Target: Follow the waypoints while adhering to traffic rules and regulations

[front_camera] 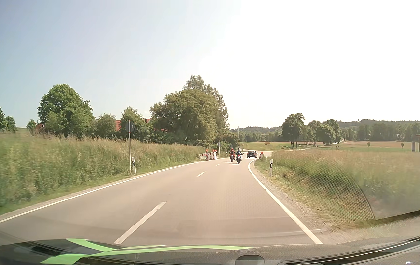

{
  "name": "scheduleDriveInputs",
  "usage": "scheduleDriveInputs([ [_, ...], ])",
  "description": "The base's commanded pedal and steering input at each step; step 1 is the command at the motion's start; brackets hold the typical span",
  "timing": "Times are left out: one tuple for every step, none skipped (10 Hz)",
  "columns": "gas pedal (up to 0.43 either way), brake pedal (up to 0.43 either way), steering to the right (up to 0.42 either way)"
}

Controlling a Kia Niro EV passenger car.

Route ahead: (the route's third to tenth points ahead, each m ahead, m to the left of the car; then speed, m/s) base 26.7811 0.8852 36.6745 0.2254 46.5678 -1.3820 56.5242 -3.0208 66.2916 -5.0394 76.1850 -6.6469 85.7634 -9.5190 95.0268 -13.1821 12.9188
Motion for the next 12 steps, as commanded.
scheduleDriveInputs([
  [0.020,0.000,0.006],
  [0.020,0.000,0.005],
  [0.028,0.000,0.005],
  [0.028,0.000,0.005],
  [0.000,0.000,0.005],
  [0.000,0.000,0.005],
  [0.000,0.000,0.005],
  [0.000,0.000,0.005],
  [0.000,0.000,0.005],
  [0.000,0.000,0.005],
  [0.000,0.000,0.005],
  [0.028,0.000,0.005],
])
